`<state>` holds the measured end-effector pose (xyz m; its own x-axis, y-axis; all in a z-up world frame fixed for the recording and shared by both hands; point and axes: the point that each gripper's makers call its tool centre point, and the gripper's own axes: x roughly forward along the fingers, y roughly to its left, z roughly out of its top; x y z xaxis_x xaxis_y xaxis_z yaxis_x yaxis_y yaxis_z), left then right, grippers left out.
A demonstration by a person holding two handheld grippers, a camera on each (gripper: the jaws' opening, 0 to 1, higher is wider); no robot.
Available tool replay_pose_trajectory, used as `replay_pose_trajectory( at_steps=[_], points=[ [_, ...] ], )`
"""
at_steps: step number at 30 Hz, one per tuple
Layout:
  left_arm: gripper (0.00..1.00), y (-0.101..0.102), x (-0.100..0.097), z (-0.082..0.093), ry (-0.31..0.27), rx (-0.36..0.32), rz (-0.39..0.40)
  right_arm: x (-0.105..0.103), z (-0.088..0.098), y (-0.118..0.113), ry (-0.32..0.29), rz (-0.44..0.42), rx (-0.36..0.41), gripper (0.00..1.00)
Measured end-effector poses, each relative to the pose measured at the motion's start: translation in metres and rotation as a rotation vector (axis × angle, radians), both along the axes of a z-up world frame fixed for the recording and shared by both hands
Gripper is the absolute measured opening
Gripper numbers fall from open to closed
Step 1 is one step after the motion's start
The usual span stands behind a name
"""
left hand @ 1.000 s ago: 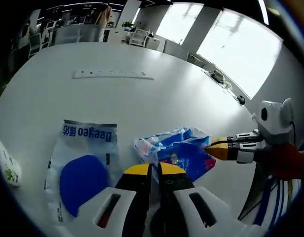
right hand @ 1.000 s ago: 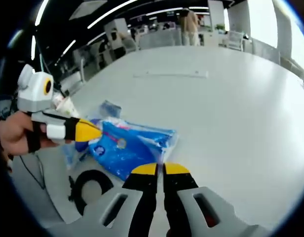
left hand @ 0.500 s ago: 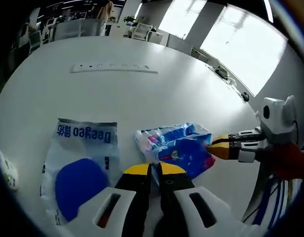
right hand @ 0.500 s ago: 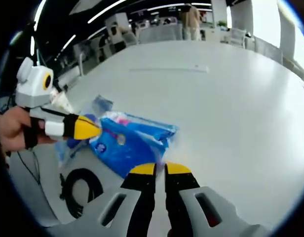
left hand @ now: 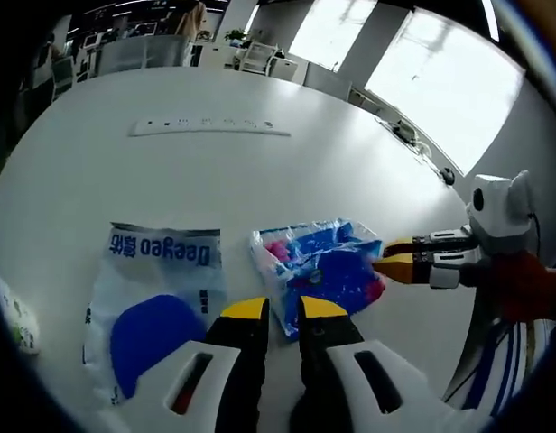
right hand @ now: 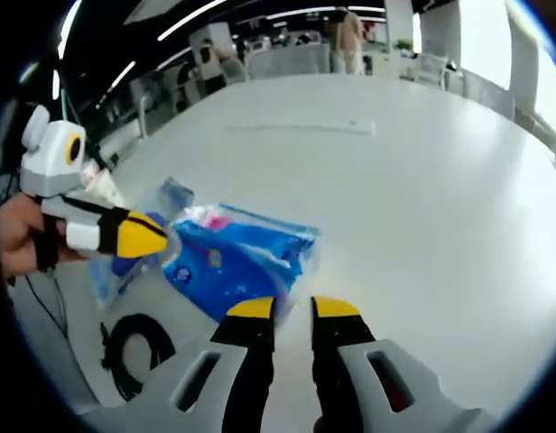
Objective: Arrange the tabletop items into an orderly group along one side of the table until the central work area is clear of visible clutter.
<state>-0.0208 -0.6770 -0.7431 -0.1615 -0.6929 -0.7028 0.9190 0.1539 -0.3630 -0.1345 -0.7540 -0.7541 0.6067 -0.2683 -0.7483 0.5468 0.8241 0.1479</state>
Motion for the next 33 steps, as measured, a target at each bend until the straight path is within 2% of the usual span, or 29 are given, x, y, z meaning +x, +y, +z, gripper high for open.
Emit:
replay_pose_trajectory(
  at_steps=[5, 8, 14, 19, 24, 26, 33],
  points=[
    [0.10, 0.009, 0.004, 0.004, -0.002, -0.016, 0.013, 0.001, 0.009, -0.004, -0.008, -0.004, -0.027, 0.13],
    [0.10, 0.014, 0.009, 0.004, 0.012, -0.018, 0.052, 0.002, 0.011, -0.006, -0.004, 0.009, -0.039, 0.13],
    [0.10, 0.020, 0.017, 0.015, 0.005, -0.051, 0.070, 0.013, 0.021, -0.010, -0.022, 0.018, -0.060, 0.14],
    [0.10, 0.031, 0.028, 0.025, 0.001, -0.076, 0.100, 0.030, 0.026, -0.012, -0.027, 0.051, -0.080, 0.14],
    [0.09, 0.046, 0.036, 0.027, 0.010, -0.086, 0.133, 0.050, 0.034, -0.011, -0.037, 0.096, -0.109, 0.14],
    [0.09, 0.054, 0.042, 0.027, 0.027, -0.086, 0.173, 0.057, 0.036, -0.009, -0.037, 0.113, -0.111, 0.15],
    [0.09, 0.083, 0.055, 0.027, 0.039, -0.081, 0.233, 0.088, 0.039, 0.009, -0.038, 0.205, -0.108, 0.16]
  ],
)
